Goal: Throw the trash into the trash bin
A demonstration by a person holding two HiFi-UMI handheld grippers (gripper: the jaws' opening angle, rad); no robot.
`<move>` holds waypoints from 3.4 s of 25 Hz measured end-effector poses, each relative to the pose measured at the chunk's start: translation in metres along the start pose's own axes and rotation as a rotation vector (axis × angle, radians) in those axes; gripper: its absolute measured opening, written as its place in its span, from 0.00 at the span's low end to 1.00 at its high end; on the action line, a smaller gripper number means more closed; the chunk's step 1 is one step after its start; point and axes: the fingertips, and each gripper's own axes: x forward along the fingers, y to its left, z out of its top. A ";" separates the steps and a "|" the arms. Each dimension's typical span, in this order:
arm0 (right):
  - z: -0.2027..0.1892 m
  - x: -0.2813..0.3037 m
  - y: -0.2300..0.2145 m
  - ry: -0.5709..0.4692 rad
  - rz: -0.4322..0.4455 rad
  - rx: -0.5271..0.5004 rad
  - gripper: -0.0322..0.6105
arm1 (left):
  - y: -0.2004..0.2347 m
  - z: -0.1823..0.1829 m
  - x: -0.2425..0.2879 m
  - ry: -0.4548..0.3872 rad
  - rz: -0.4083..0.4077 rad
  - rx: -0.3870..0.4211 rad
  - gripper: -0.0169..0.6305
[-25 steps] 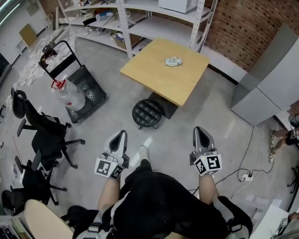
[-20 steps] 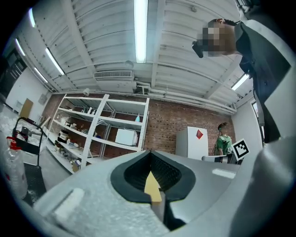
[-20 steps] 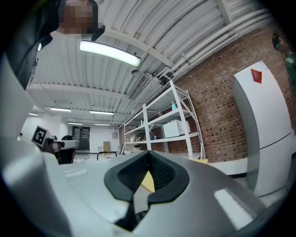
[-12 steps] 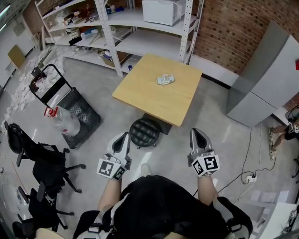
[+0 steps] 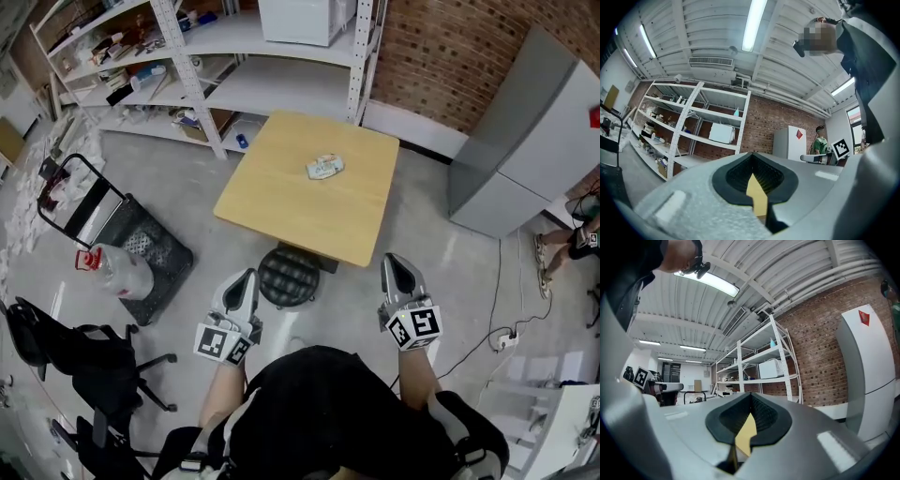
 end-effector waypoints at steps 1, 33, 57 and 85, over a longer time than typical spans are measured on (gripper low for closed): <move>-0.001 0.005 0.000 0.003 -0.002 0.001 0.06 | 0.007 0.000 0.004 0.000 -0.004 0.000 0.03; -0.078 0.327 -0.104 0.271 0.508 -0.159 0.06 | 0.087 -0.079 0.272 0.091 0.119 -0.032 0.03; -0.274 0.417 -0.081 0.955 1.169 -0.839 0.65 | 0.102 -0.123 0.230 0.161 0.328 -0.149 0.03; -0.287 0.380 -0.078 0.899 1.167 -0.992 0.14 | 0.089 -0.130 0.225 0.175 0.299 -0.159 0.03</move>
